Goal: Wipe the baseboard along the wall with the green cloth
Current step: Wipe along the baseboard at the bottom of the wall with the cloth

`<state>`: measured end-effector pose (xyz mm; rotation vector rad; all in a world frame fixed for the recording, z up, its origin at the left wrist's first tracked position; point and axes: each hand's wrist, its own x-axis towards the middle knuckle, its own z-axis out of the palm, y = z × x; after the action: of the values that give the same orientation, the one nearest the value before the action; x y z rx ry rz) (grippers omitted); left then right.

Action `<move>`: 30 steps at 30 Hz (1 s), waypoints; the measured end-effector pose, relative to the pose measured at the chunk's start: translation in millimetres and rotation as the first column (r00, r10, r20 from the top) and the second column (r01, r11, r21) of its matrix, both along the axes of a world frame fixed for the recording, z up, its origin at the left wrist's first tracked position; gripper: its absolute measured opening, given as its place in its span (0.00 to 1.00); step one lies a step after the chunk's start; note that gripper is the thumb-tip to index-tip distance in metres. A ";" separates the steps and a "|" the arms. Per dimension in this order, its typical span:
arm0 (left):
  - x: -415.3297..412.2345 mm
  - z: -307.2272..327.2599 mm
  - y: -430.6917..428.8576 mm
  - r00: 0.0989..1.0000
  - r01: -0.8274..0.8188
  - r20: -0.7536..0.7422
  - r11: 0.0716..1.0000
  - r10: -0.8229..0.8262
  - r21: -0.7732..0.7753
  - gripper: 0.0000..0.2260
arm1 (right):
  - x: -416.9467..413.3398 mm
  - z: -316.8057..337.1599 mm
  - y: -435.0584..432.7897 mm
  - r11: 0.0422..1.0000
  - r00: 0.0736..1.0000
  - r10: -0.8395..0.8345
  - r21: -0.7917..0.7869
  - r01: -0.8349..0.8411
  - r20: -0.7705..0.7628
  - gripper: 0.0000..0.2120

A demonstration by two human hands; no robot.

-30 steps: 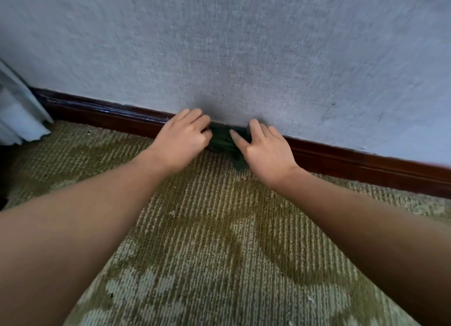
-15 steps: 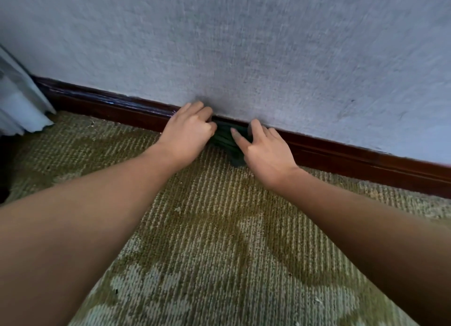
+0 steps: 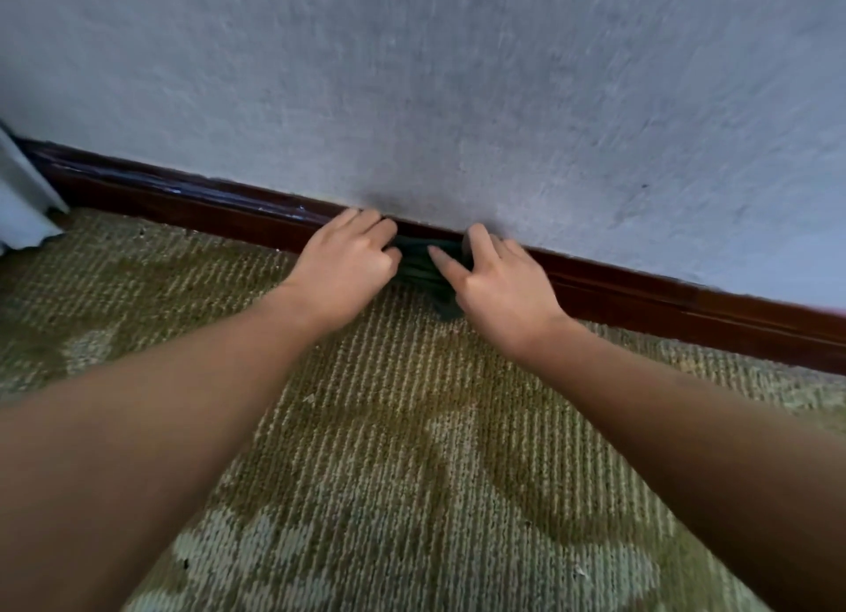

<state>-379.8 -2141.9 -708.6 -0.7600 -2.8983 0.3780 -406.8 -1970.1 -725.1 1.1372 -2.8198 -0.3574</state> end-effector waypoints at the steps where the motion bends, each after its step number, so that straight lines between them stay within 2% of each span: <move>1: -0.6 -1.7 -2.5 1.000 0.018 -0.010 1.000 -0.018 0.001 0.12 | -1.3 -1.0 0.1 1.000 1.000 0.008 -0.016 -0.008 0.029 0.29; 3: -0.8 -4.6 -5.2 0.998 0.048 -0.042 0.999 -0.048 -0.003 0.16 | -4.2 0.2 1.2 0.999 0.998 0.011 -0.047 -0.008 0.055 0.28; 7: -0.1 -8.7 -2.9 0.998 0.038 -0.058 0.999 -0.037 0.017 0.13 | -2.6 -1.0 6.6 0.998 0.997 -0.014 -0.054 0.018 0.073 0.26; 10: -1.4 -11.0 1.8 0.997 0.029 -0.078 0.997 -0.023 0.074 0.11 | -1.7 -0.6 15.7 0.999 1.000 -0.015 -0.042 0.016 0.021 0.28; 13: -2.6 -12.6 9.1 0.993 0.054 -0.109 0.989 -0.040 0.136 0.13 | 1.4 -4.7 27.9 0.994 0.998 -0.005 -0.110 -0.002 -0.065 0.30; 18: -9.0 -9.8 20.0 0.989 0.122 -0.116 0.964 -0.097 0.236 0.13 | 9.8 -6.6 46.5 0.988 0.996 -0.061 -0.147 0.051 -0.066 0.30; 25: -11.6 -11.2 6.2 0.968 0.216 -0.169 0.960 -0.187 0.176 0.14 | 14.7 -14.1 32.1 0.985 0.991 -0.128 -0.114 0.131 0.028 0.31; 30: -8.1 -10.8 -16.9 0.986 0.114 -0.139 0.979 -0.090 0.169 0.05 | 10.8 -15.1 5.0 0.985 0.993 -0.084 -0.143 0.096 0.086 0.30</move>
<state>-387.9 -2158.8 -719.4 -0.8181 -2.7126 0.1510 -396.1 -1965.1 -740.3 1.0189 -2.9168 -0.1094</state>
